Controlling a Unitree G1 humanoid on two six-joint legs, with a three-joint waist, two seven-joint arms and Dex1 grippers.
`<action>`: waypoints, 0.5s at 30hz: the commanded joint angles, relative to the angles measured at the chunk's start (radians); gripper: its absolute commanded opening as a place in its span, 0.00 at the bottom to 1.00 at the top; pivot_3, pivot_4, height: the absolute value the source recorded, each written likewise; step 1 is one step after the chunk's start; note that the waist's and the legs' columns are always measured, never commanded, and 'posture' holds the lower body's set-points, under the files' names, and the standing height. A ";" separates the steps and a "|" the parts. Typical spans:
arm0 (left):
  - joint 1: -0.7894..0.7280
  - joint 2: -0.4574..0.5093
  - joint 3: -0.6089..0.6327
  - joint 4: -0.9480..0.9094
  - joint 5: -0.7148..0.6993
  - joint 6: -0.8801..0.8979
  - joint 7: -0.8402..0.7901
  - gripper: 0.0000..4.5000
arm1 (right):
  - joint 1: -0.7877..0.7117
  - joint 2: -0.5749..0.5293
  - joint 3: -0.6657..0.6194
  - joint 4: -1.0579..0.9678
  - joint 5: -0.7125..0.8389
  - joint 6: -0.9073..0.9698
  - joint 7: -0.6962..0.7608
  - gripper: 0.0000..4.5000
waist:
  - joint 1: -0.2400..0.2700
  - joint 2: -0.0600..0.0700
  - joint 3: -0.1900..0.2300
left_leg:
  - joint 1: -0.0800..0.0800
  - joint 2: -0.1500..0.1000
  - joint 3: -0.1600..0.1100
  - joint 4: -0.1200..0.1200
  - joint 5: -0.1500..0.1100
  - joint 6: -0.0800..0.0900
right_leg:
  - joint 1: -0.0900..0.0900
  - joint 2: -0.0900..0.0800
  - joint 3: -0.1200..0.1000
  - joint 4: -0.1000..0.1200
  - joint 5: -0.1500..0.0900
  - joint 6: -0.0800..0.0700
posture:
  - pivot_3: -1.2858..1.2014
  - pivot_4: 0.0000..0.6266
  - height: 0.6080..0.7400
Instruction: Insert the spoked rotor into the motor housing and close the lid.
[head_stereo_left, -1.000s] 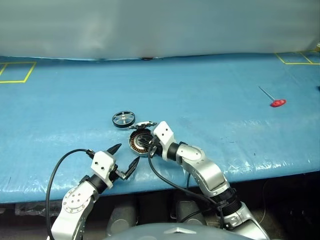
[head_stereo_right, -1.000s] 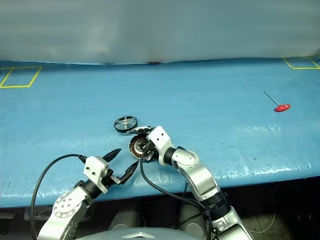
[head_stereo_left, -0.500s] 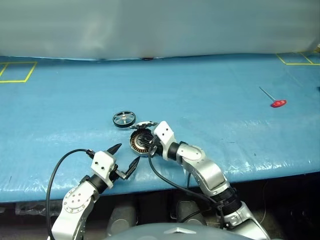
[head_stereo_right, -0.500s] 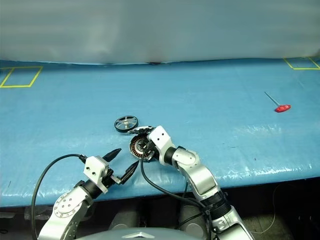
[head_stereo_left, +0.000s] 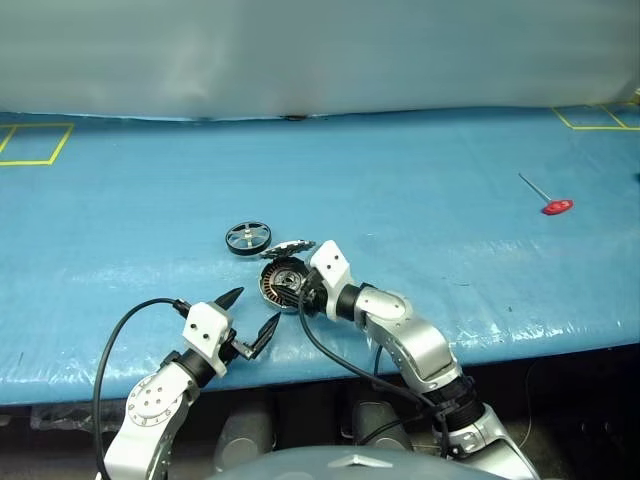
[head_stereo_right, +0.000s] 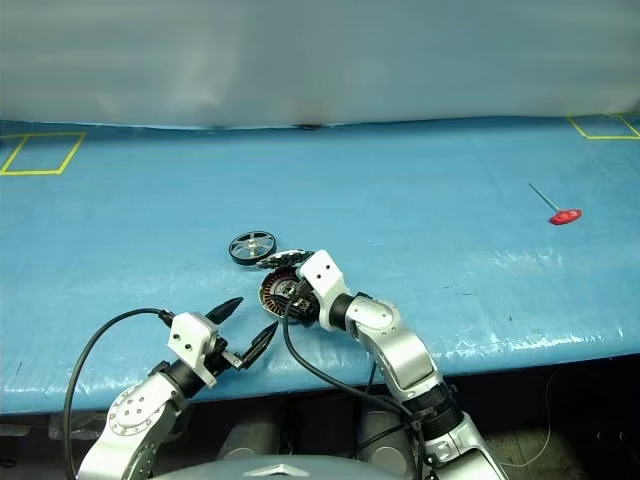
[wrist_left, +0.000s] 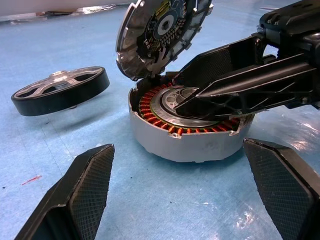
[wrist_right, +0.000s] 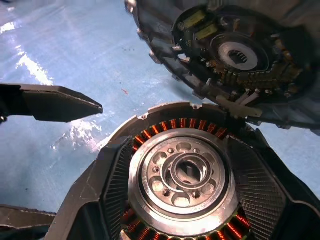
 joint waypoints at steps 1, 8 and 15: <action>0.001 -0.003 -0.004 -0.001 0.007 -0.021 0.000 1.00 | -0.011 0.020 -0.050 -0.120 0.087 0.034 0.017 0.66 | 0.000 0.000 0.000 | 0.000 0.000 0.000 0.000 0.000 0.000 | 0.000 0.000 0.000 0.000 0.000 0.000 | 0.52 0.24 1.00; 0.001 -0.002 -0.002 0.000 0.005 -0.022 -0.005 1.00 | -0.016 -0.026 -0.071 -0.248 0.145 0.133 0.010 0.30 | 0.000 0.000 0.000 | 0.000 0.000 0.000 0.000 0.000 0.000 | 0.000 0.000 0.000 0.000 0.000 0.000 | 0.52 0.24 1.00; -0.001 -0.001 -0.003 -0.001 0.004 -0.018 -0.006 1.00 | -0.022 -0.101 -0.001 -0.305 0.092 0.211 -0.035 0.01 | -0.001 0.000 0.000 | 0.000 0.000 0.000 0.000 0.000 0.000 | 0.000 0.000 0.000 0.000 0.000 0.000 | 0.52 0.24 1.00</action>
